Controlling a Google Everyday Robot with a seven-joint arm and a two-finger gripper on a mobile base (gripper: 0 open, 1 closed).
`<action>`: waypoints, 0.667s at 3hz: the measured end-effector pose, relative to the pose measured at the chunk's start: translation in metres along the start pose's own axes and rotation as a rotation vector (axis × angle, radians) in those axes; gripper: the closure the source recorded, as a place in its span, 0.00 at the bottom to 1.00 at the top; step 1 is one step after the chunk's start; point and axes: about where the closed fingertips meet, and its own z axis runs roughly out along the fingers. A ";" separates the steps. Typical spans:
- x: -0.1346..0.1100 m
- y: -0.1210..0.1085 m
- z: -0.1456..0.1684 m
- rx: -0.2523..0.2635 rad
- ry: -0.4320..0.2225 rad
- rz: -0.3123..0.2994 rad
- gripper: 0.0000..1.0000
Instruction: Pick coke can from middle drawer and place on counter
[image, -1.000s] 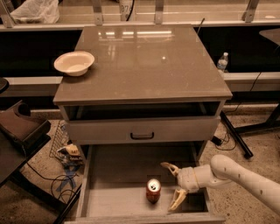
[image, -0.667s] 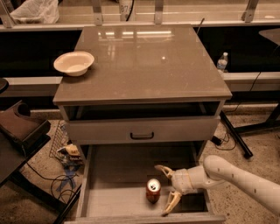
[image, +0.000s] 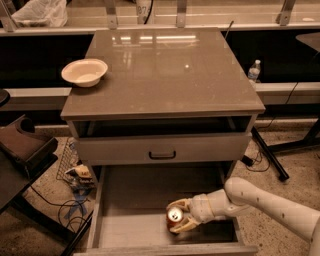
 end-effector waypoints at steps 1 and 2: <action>-0.002 0.001 0.007 -0.001 -0.012 0.001 0.70; -0.002 0.002 0.010 -0.007 -0.015 0.001 0.99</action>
Offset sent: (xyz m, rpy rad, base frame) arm -0.0018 0.0066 -0.0013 0.0102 0.0025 0.0013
